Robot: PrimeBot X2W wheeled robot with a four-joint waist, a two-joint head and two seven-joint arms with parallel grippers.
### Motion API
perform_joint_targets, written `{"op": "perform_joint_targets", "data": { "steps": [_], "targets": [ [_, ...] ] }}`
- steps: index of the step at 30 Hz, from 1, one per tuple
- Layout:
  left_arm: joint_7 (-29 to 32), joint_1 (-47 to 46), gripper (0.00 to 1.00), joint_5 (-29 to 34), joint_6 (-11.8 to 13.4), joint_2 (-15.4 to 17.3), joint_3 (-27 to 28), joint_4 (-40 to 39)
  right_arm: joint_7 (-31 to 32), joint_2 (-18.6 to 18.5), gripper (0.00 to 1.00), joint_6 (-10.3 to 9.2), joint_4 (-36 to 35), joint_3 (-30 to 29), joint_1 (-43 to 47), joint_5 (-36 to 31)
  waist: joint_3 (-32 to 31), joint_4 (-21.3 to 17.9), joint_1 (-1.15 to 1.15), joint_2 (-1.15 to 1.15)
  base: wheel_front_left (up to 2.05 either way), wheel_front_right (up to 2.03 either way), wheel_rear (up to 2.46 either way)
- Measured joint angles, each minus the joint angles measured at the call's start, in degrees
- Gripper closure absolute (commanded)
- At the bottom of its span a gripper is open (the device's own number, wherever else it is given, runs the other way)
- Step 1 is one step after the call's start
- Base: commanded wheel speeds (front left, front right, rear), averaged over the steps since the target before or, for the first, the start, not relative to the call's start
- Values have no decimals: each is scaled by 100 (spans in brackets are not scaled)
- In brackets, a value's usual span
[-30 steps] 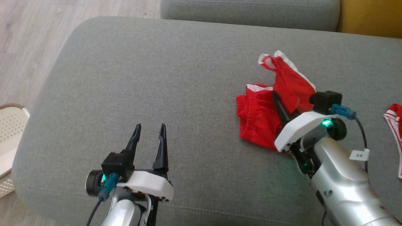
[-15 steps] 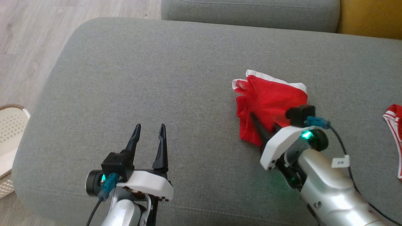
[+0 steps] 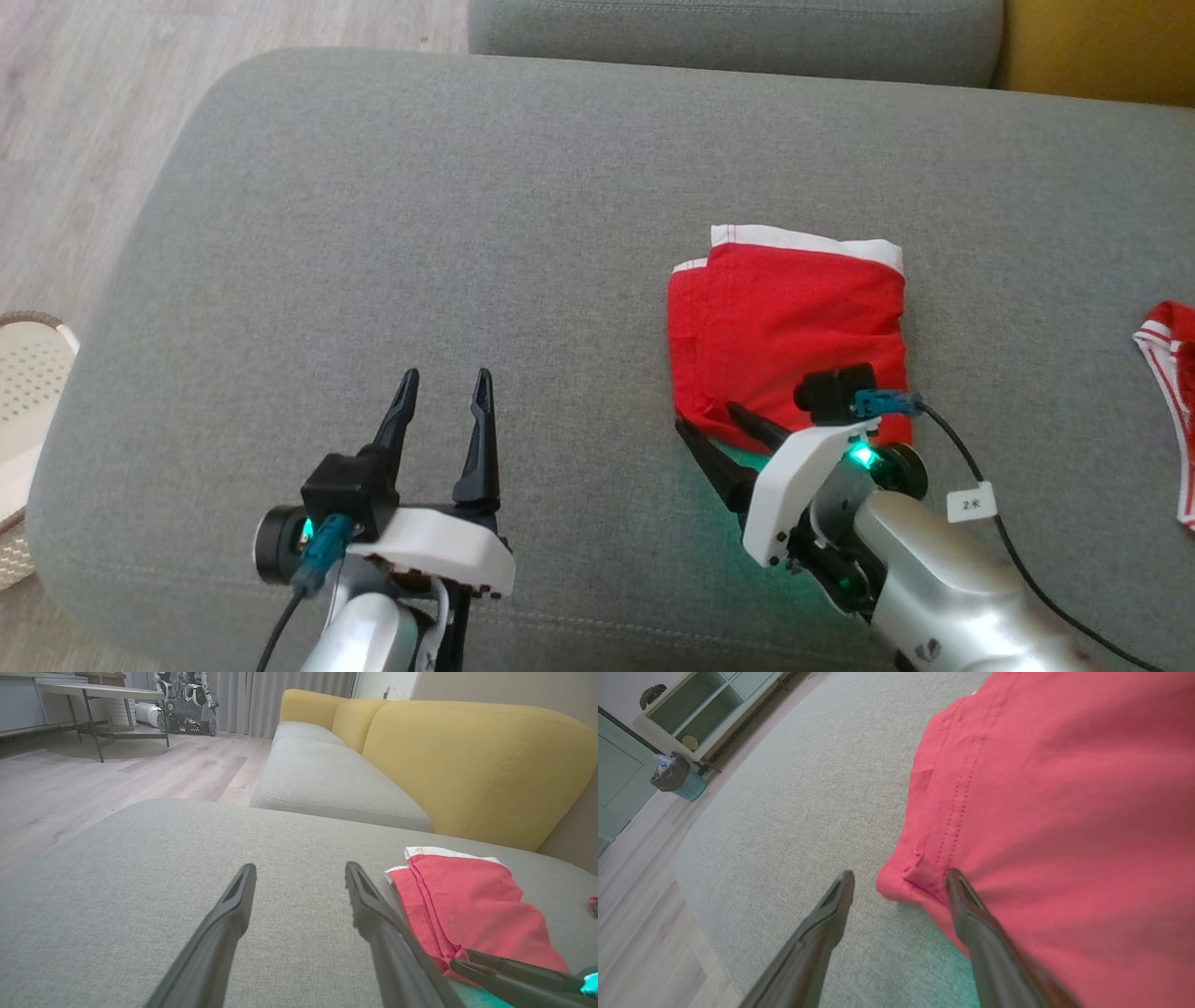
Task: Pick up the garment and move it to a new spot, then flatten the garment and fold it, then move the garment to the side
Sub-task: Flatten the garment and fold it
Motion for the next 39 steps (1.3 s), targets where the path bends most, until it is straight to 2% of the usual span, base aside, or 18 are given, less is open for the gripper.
{"op": "perform_joint_targets", "data": {
  "steps": [6, 9, 12, 16, 20, 22, 25, 29, 34, 39],
  "targets": [
    [0, -1, 0, 1, 21, 0, 20, 1, -171, -132, 0, 0, -200, 77, -9, 297, 2, -86, 0, 0, 0, 0, 0],
    [0, 0, 0, 1, 16, 0, 58, 2, -466, -280, 0, 0, -390, 13, -35, 365, -72, -168, 0, 0, 0, 0, 0],
    [0, 1, 0, 2, 15, 0, 194, 0, -918, -463, 0, 0, -411, -289, -154, 264, -171, -289, 0, 0, 0, 0, 0],
    [0, 14, 0, 2, 9, 2, 358, -29, -1463, -769, 0, 0, -285, -899, -283, -424, -317, -496, 0, 0, 0, 0, 0],
    [0, 39, 0, 2, 8, 2, 491, -94, -1607, -878, 0, 0, -303, -1850, -181, -1193, -421, -748, 0, 0, 0, 0, 0],
    [0, 70, 0, 2, 1, 2, 559, -146, -1607, -884, 0, 0, -567, -2398, -15, -1774, -457, -873, 0, 0, 0, 0, 0],
    [0, 126, 0, 2, -24, 2, 597, -179, -1624, -831, 0, 0, -1215, -3305, 430, -2597, -493, -1043, 0, 0, 0, 0, 0],
    [0, 129, 0, 3, -34, 2, 595, -209, -1624, -570, 0, 0, -2009, -4134, 1210, -3655, -503, -1217, 0, 0, 0, 0, 0],
    [0, 202, 0, 2, -33, 2, 591, -231, -1624, -56, 0, 0, -2546, -4610, 1963, -4336, -477, -1364, 0, 0, 0, 0, 0],
    [0, 371, 0, 10, -1, 3, 575, -236, -1624, 158, 0, 0, -2773, -4786, 2124, -4531, -449, -1450, 0, 0, 0, 0, 0]
  ]
}}
